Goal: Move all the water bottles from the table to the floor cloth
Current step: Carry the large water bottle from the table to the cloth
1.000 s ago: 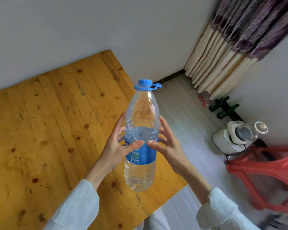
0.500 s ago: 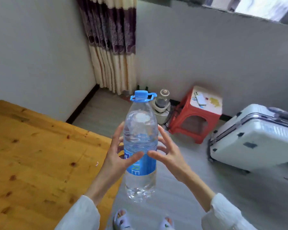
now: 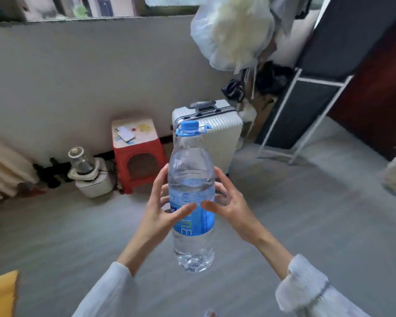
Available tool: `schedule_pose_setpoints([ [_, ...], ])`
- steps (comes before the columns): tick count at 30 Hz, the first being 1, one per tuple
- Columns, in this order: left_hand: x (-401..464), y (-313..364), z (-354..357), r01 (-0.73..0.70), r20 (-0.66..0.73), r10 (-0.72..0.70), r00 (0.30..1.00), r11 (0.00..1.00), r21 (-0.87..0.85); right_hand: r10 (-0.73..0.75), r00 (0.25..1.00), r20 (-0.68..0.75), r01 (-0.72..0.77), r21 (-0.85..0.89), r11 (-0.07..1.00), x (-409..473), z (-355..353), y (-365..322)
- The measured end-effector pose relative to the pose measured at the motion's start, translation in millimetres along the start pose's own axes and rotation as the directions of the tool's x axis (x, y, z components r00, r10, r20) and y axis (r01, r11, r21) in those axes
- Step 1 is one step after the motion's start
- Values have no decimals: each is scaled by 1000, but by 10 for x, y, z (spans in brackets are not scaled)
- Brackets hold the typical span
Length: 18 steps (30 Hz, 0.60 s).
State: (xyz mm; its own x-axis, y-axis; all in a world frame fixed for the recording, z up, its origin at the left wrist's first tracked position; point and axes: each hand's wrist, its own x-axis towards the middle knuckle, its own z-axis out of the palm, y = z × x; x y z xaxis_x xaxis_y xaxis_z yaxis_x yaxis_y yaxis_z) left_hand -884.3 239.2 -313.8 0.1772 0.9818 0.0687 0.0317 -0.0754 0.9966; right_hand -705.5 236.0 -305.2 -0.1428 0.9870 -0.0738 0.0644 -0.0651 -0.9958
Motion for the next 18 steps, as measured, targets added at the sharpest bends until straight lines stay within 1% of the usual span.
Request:
schedule_pose_setpoints([
  [3,307,20,801,1,128,2,992,1000,-26,-2,992,-129,4,16,1000,-188,-793,67],
  [6,636,46,1521,13,302,0,953,999,-40,8,958,-287,11,65,998,-389,-1489,134],
  [8,879,63,1999,24,420,-3,908,999,-45,16,921,-390,18,83,996,-492,-1921,173],
  [10,1117,68,2476,27,508,7,862,998,-60,22,877,-480,26,93,995,-552,-2341,204],
  [14,1638,46,3422,30,637,33,770,996,-88,20,782,-622,19,57,998,-552,-3217,250],
  [18,2309,77,4365,-1,748,83,659,994,-110,9,676,-736,21,32,999,-395,-4140,260],
])
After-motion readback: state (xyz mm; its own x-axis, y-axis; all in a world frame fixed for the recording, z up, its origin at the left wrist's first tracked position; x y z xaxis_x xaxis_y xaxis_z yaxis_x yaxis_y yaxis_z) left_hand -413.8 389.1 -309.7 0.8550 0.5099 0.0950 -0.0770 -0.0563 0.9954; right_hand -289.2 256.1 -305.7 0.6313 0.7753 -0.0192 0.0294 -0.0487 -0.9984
